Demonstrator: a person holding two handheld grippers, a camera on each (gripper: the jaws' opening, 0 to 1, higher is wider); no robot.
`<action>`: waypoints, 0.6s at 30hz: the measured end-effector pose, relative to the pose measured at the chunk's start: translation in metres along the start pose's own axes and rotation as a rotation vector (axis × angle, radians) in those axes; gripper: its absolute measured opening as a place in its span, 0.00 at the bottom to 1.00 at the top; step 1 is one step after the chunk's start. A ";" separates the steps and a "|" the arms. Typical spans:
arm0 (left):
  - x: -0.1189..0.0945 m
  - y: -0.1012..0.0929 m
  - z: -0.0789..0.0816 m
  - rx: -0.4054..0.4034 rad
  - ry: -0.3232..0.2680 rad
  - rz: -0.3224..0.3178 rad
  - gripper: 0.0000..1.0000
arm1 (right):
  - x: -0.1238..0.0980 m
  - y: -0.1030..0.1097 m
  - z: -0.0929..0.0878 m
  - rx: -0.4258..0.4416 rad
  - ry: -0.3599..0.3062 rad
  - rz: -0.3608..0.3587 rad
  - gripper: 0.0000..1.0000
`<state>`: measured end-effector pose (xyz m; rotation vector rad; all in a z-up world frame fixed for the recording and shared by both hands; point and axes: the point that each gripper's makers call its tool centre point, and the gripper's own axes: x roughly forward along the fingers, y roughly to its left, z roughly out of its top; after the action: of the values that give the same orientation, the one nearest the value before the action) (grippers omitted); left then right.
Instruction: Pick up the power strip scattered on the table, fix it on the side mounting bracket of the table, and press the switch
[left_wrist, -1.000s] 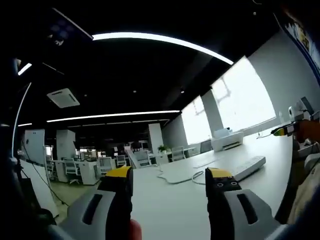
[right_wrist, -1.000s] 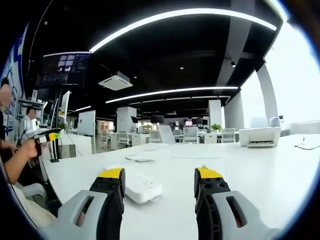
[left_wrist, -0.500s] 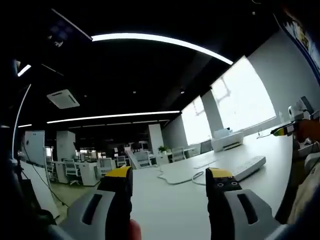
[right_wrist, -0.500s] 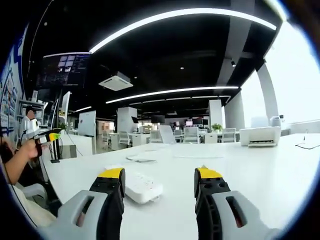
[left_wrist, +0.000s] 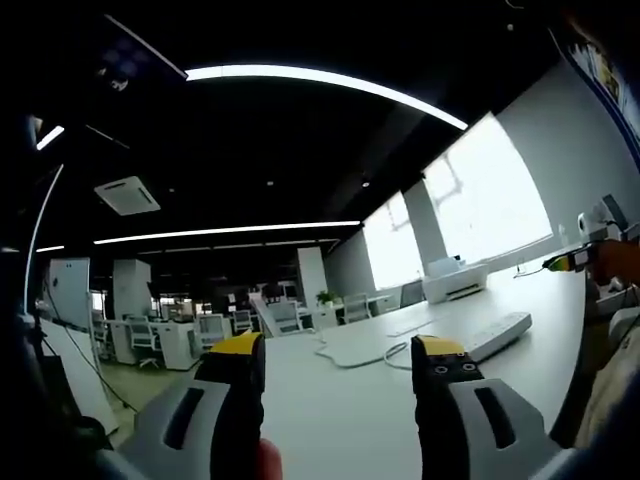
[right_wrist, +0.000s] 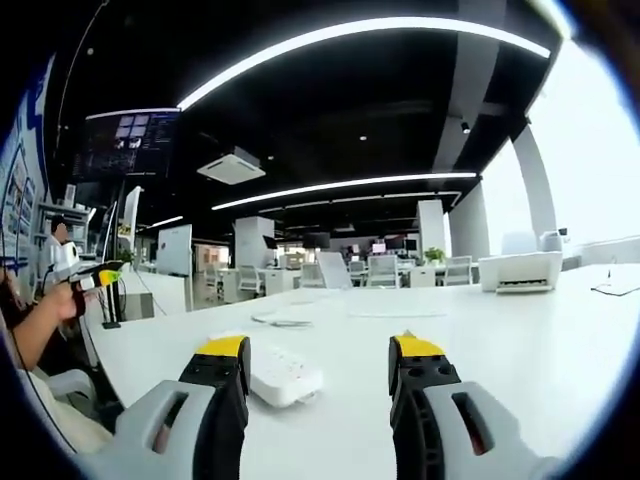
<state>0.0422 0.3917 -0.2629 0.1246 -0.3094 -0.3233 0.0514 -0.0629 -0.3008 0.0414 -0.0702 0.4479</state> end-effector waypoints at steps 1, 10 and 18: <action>0.000 0.000 0.000 0.000 0.000 0.000 0.63 | 0.000 0.000 0.000 0.000 0.000 0.000 0.52; 0.000 -0.001 -0.001 -0.002 0.005 -0.002 0.63 | -0.002 -0.002 0.002 0.002 -0.006 0.002 0.52; 0.000 -0.002 -0.002 -0.011 0.010 -0.008 0.63 | -0.003 -0.003 0.002 0.004 -0.009 0.005 0.52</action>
<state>0.0426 0.3899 -0.2654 0.1168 -0.2973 -0.3326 0.0500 -0.0669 -0.2990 0.0475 -0.0779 0.4531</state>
